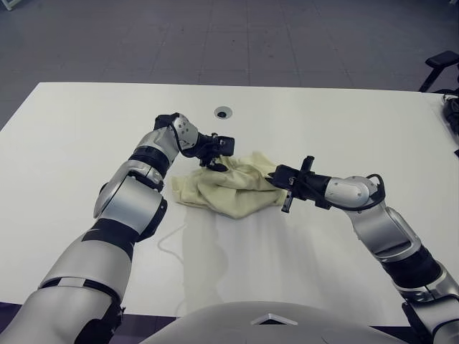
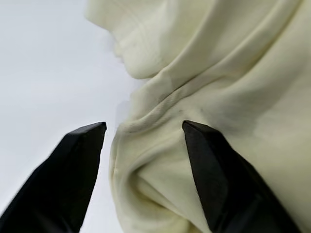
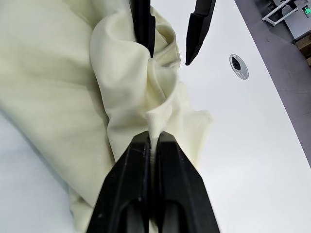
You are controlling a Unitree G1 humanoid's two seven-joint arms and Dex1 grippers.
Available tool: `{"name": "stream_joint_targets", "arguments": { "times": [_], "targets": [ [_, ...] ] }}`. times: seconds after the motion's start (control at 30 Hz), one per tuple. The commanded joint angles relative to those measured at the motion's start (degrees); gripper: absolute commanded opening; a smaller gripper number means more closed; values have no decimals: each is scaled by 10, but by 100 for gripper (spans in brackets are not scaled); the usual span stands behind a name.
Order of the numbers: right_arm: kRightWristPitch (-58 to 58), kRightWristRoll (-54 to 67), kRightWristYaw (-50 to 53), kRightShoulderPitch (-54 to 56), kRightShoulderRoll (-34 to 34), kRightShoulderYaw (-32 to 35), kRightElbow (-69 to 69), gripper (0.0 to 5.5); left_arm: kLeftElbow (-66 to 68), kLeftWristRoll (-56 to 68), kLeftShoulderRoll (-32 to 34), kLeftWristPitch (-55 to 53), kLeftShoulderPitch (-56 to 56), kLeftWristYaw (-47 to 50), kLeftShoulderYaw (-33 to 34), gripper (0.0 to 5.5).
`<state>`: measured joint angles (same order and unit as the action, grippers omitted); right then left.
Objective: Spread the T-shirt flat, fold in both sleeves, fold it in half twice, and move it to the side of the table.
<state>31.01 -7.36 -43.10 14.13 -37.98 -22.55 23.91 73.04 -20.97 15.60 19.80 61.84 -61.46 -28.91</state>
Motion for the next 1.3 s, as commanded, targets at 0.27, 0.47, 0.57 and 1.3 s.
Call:
{"name": "stream_joint_targets", "arguments": {
  "times": [0.27,0.47,0.57,1.3],
  "targets": [
    [-12,-3,-9,23,-2,9,-23,0,14,-11,14,-32,-74,12,5,78],
    [-90,-12,22,214,61,30,-292,0,16,29,28,-67,21,115,79,3],
    [-171,-22,66,406,115,45,-567,0,27,20,40,-107,100,225,100,3],
    [-379,-77,311,710,162,114,-1016,0,51,-82,42,-87,237,540,78,3]
  ]
}}
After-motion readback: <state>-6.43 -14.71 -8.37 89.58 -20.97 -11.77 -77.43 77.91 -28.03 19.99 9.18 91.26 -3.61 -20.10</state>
